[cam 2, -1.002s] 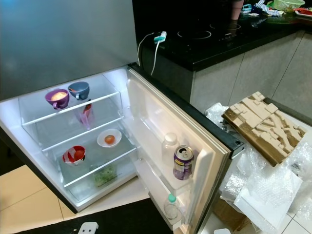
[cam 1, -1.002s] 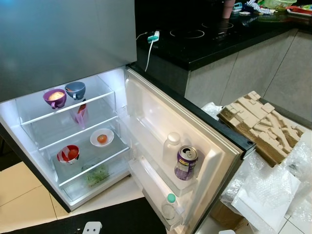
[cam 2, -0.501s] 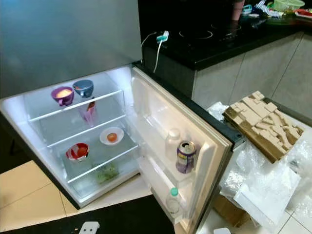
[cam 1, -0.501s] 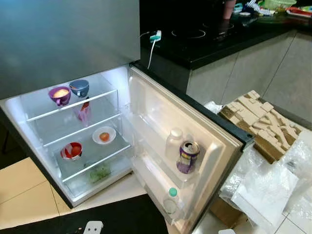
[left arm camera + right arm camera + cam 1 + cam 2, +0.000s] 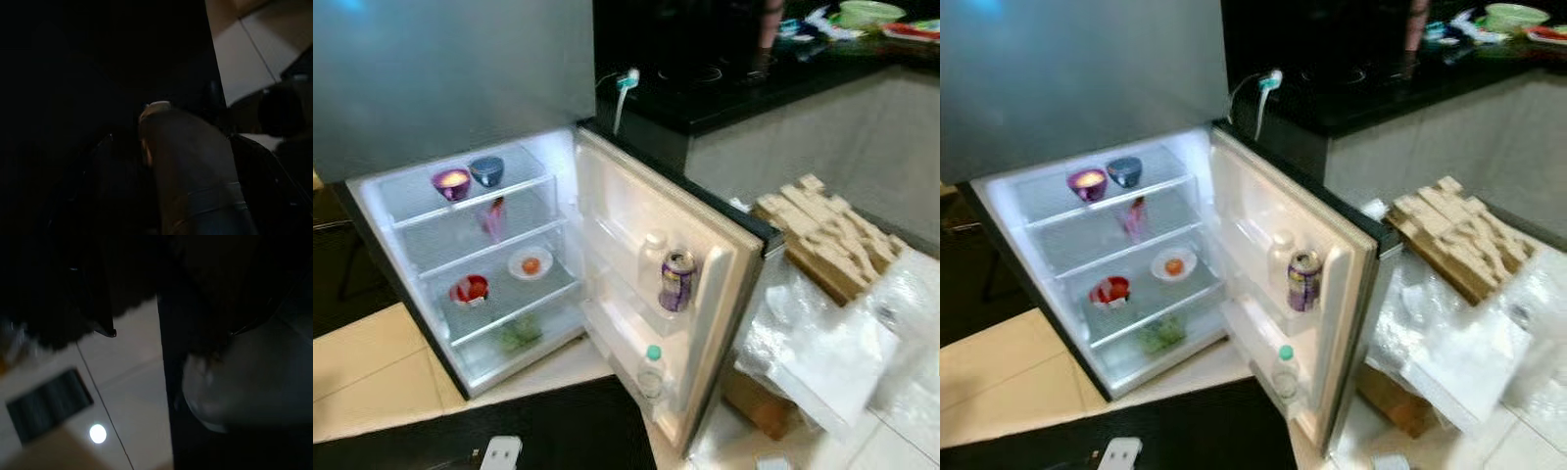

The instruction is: Restocking fridge

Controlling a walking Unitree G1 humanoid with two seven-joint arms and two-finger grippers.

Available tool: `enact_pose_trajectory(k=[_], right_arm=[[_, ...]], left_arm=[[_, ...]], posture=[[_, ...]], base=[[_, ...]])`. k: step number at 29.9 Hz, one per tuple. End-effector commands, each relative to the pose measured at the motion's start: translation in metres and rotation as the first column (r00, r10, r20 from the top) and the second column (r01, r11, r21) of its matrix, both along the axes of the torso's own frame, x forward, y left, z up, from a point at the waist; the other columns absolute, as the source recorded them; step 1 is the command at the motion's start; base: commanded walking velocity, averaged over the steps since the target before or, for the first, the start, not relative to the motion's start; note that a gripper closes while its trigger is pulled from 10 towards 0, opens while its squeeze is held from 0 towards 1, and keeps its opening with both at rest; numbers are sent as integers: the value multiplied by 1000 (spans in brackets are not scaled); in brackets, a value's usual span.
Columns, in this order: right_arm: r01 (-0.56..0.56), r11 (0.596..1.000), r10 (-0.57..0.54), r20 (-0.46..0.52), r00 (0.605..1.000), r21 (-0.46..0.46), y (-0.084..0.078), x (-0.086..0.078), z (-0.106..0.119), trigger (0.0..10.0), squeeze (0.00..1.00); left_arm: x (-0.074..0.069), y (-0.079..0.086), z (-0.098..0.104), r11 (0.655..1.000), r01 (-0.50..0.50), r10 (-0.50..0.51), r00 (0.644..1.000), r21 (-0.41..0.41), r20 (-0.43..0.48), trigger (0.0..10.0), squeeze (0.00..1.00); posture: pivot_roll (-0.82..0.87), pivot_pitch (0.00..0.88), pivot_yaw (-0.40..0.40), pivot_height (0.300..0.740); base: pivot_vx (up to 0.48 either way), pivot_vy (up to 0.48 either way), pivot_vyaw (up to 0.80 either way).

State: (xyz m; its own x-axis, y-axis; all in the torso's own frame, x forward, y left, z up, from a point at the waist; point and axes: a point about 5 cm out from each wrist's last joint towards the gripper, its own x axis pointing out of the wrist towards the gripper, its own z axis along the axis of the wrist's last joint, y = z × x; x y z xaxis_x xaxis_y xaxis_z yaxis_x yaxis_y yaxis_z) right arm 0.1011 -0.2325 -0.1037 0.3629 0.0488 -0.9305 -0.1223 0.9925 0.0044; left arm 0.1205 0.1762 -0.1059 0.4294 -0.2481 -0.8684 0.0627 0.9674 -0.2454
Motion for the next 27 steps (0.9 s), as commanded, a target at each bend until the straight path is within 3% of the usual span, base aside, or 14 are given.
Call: enact_pose_trajectory(k=[1,9,16,27], right_arm=[[-10,1000,10,8,1000,13,5,4,0,10000,0],[-10,1000,10,6,1000,15,4,3,0,10000,0],[-10,1000,10,7,1000,11,3,3,0,10000,0],[-10,1000,10,6,1000,9,2,3,0,10000,0]], left_arm=[[-16,-3,-5,1000,-1,1,998,-13,-65,10000,0],[-15,1,-4,1000,23,-23,998,-9,-57,10000,0],[-14,1,-4,1000,3,-3,998,-3,-58,10000,0],[-13,-1,-4,1000,-18,17,999,-14,-52,10000,0]], posture=[[49,0,0,740],[48,0,-3,740],[47,0,-3,740],[42,0,-5,740]], base=[[0,0,0],[0,0,0],[0,-471,0],[0,0,0]])
